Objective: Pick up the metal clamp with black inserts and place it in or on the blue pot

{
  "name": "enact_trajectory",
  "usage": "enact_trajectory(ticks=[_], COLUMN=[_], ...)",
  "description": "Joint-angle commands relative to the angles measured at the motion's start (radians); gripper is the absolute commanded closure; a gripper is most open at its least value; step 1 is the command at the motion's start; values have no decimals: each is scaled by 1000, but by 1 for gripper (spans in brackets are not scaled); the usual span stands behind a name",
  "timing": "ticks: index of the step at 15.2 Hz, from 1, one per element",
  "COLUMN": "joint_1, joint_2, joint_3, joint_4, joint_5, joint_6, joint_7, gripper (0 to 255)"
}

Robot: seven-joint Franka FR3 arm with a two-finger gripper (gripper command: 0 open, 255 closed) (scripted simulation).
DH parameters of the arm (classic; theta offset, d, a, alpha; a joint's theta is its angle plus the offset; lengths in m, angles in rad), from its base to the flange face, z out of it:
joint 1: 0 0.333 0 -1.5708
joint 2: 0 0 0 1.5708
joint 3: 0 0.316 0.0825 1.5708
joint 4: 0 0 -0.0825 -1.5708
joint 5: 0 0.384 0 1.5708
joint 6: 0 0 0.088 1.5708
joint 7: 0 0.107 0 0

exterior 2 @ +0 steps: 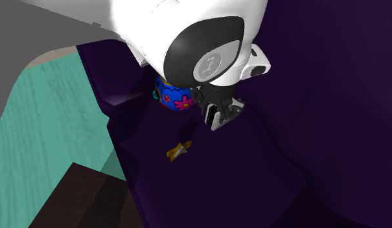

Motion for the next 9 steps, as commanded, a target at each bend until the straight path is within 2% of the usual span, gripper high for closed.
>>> enact_trajectory(ticks=[1,9], joint_1=[1,2], joint_2=[-6,-9], joint_3=[1,2], joint_4=[21,125], joint_5=[-2,-3], joint_6=[-26,-133], joint_7=[3,3], gripper=[255,255])
